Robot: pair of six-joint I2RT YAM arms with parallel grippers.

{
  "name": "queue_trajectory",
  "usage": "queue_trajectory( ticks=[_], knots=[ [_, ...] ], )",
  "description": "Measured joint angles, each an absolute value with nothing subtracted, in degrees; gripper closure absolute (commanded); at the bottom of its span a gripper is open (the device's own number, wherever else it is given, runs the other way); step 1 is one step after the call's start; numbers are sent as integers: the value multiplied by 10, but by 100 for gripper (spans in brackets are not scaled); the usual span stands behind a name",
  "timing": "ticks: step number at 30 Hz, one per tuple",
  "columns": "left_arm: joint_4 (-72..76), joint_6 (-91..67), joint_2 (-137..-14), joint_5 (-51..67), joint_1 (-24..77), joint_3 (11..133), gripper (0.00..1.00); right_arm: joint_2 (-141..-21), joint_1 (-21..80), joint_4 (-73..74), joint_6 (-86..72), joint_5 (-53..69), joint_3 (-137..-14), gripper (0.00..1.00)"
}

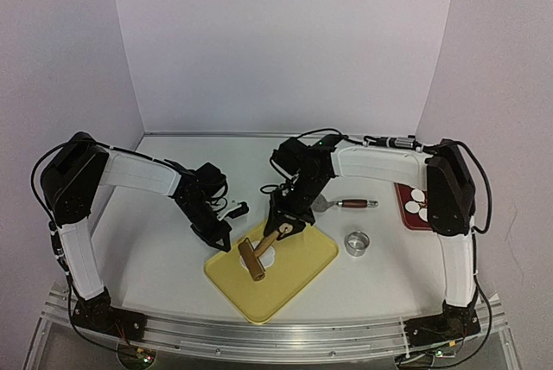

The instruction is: Roll out the dumpling wrappers from the dough

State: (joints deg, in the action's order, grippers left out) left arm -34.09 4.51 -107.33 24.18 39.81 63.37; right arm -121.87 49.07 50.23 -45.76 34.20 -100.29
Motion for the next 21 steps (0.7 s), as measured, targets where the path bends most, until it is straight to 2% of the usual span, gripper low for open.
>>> queue_trajectory(
  ticks=[8, 15, 21],
  knots=[
    [-341, 45, -1073, 242, 398, 634, 100, -1190, 451, 526, -452, 339, -971, 100],
    [-341, 45, -1073, 242, 398, 634, 100, -1251, 499, 532, -455, 347, -1053, 100],
    [-341, 45, -1073, 242, 398, 634, 100, -1253, 516, 481, -463, 361, -1033, 100]
  ],
)
